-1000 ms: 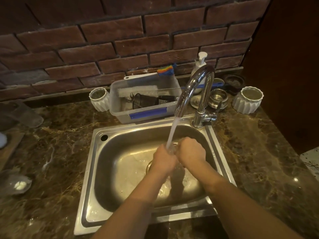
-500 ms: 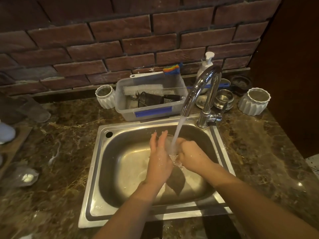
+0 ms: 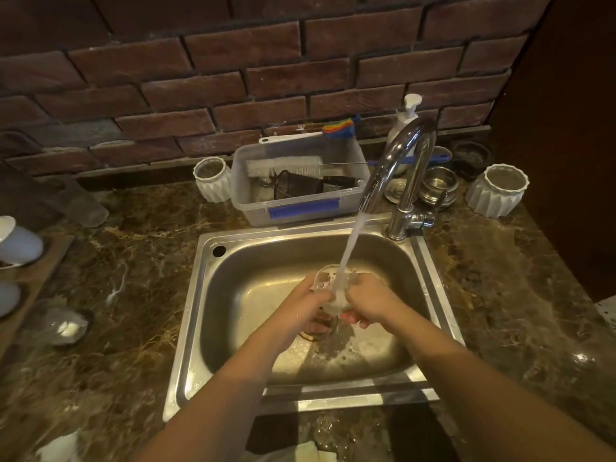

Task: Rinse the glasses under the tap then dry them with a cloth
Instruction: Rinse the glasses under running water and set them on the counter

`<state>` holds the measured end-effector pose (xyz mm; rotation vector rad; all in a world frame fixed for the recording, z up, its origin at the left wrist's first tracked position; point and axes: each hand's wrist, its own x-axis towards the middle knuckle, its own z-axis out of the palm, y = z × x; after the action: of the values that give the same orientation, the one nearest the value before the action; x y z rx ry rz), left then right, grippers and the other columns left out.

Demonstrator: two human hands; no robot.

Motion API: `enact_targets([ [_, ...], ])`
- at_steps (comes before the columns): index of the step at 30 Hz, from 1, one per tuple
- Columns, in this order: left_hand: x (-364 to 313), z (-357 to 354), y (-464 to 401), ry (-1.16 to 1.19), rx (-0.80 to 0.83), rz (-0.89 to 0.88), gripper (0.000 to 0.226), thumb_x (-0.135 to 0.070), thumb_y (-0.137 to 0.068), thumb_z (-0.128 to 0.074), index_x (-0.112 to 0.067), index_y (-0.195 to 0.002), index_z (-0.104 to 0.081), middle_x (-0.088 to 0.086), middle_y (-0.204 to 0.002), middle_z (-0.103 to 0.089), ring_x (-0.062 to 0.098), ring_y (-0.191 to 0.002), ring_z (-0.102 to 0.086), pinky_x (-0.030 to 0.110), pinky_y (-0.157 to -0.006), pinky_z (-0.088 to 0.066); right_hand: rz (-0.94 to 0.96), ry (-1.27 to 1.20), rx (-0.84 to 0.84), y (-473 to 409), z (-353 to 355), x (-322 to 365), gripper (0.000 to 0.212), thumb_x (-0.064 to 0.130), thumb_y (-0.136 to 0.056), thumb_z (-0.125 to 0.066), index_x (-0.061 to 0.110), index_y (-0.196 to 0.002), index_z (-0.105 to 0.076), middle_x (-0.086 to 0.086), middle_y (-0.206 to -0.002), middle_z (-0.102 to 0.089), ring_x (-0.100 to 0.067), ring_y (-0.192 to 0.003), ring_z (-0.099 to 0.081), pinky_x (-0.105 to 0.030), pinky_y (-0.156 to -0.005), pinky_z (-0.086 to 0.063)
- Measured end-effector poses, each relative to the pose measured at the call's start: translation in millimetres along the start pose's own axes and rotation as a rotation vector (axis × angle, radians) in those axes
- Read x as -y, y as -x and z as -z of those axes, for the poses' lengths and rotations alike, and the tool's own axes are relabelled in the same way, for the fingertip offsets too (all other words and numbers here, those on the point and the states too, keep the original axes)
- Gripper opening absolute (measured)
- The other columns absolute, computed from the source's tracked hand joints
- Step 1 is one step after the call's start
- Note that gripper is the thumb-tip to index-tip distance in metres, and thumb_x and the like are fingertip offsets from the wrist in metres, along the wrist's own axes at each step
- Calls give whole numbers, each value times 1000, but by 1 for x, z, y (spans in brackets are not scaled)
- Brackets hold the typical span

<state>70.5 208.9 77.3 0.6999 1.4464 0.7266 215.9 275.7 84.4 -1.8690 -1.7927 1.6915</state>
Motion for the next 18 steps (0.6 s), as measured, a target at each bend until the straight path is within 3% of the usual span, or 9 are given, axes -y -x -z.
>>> enact_targets([
  [3, 11, 7, 1, -61, 129, -82, 99, -18, -75, -90, -46, -150, -31, -6, -135, -62, 20, -112, -69, 34, -87, -61, -35, -19, 83, 6, 5, 5, 30, 1, -95, -37, 4, -114, -59, -16, -67, -68, -19, -46, -57, -24, -40, -44],
  [5, 13, 7, 4, -129, 93, -180, 112, -8, -69, -94, -39, -153, -27, -9, -143, -52, 15, -119, -63, 30, -91, -60, -31, -31, 135, 10, 6, 6, 28, 2, -95, -38, 1, -110, -62, -13, -65, -69, -17, -46, -56, -25, -41, -43],
  [9, 12, 5, 10, -264, -122, -342, 85, -16, -71, -95, -32, -136, -43, -16, -131, -53, 0, -118, -54, 20, -98, -52, 55, -38, 150, 18, 0, 8, 27, 12, -98, -39, 6, -115, -60, -10, -68, -68, -13, -45, -57, -22, -41, -40],
  [13, 19, 11, 26, -221, -242, -388, 79, -13, -68, -95, -31, -129, -48, -13, -126, -58, 4, -118, -57, 5, -86, -47, 165, -112, 170, 32, -10, 6, 23, 31, -101, -47, 20, -115, -60, -2, -72, -67, -11, -54, -60, -24, -50, -44],
  [18, 19, 27, 65, -161, -439, -352, 79, -9, -69, -91, -26, -129, -42, -13, -118, -54, 2, -109, -56, 4, -79, -45, 247, -308, 244, 57, -36, 7, 31, 46, -101, -55, 26, -122, -64, -4, -85, -70, -13, -67, -64, -23, -57, -50],
])
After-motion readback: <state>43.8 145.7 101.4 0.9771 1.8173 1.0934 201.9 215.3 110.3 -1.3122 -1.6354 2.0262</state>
